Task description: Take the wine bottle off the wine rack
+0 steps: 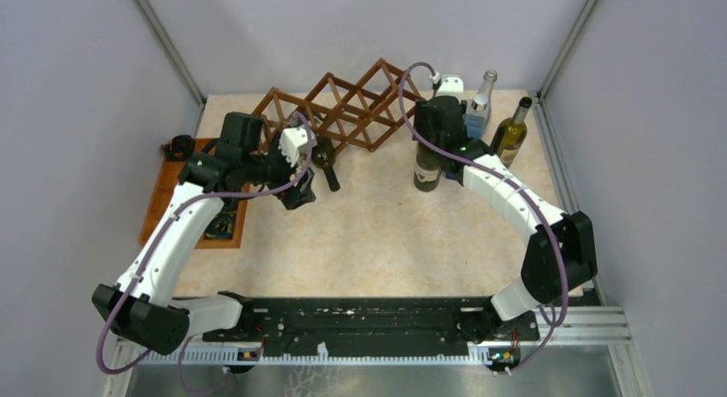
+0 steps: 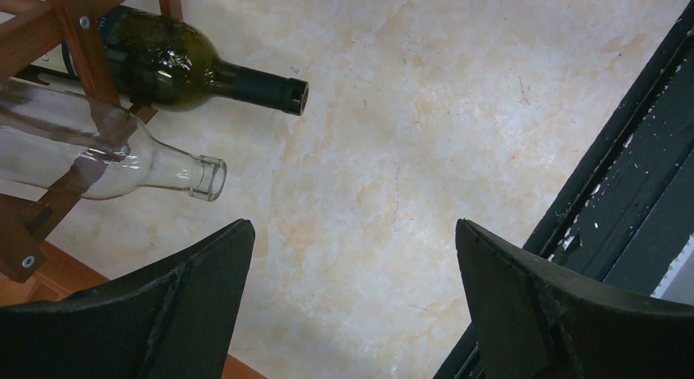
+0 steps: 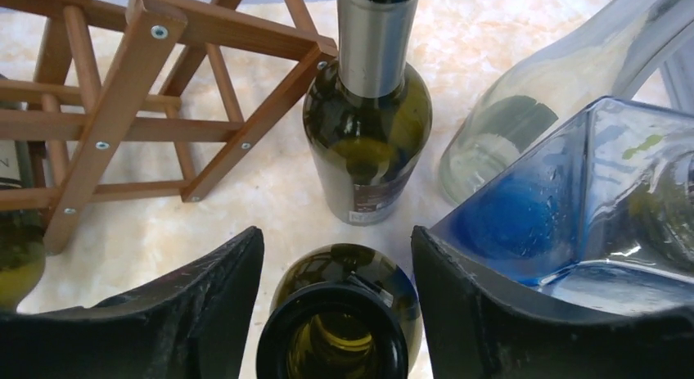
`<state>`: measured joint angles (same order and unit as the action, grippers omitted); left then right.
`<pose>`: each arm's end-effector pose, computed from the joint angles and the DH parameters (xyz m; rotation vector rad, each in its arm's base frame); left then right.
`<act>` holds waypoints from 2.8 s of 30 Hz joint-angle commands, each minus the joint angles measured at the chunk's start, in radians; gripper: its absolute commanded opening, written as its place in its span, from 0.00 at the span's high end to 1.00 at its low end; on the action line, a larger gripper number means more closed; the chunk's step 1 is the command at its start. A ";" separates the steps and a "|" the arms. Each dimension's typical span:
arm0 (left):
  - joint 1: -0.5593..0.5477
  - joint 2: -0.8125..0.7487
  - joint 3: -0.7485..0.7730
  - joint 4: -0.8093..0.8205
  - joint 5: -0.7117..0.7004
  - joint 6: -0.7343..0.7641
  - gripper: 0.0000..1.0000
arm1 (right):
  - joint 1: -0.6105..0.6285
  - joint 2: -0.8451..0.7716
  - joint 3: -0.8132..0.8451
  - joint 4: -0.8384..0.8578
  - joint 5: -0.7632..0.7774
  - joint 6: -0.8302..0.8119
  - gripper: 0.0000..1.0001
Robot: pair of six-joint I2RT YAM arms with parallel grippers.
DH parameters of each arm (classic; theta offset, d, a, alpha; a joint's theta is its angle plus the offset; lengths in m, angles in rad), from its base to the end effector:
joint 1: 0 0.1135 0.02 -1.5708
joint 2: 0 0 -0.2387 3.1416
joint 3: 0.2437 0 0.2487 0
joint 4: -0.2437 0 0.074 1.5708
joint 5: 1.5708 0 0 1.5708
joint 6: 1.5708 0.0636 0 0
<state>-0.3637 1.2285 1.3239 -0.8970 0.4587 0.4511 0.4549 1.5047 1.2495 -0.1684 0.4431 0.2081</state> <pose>0.2382 -0.1208 0.3269 1.1163 2.0356 -0.4982 0.3468 0.1393 0.2948 0.0412 1.9508 -0.0053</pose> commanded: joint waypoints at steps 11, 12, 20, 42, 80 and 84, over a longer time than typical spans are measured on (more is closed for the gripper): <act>0.068 0.024 0.085 0.058 -0.042 0.003 0.01 | 0.055 -0.156 0.244 -0.073 -0.004 0.030 0.10; 0.102 0.031 0.097 0.063 -0.036 0.005 0.01 | 0.078 -0.160 0.271 -0.085 0.021 0.024 0.09; 0.288 0.083 0.119 0.073 0.060 0.031 0.01 | 0.295 -0.121 0.399 -0.192 -0.025 0.054 0.09; 0.551 0.061 -0.091 0.135 0.216 0.146 0.03 | 0.328 0.477 0.612 -0.243 -0.645 0.249 0.14; 0.594 0.034 -0.130 0.145 0.278 0.192 0.01 | 0.344 0.885 0.980 -0.132 -0.850 0.498 0.49; 0.595 0.016 -0.140 0.131 0.295 0.214 0.01 | 0.344 0.879 0.957 -0.117 -0.823 0.528 0.62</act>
<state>0.2253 1.2800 1.1988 -0.7654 0.7013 0.6266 0.7902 2.4302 2.2223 -0.4023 -0.4046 0.7029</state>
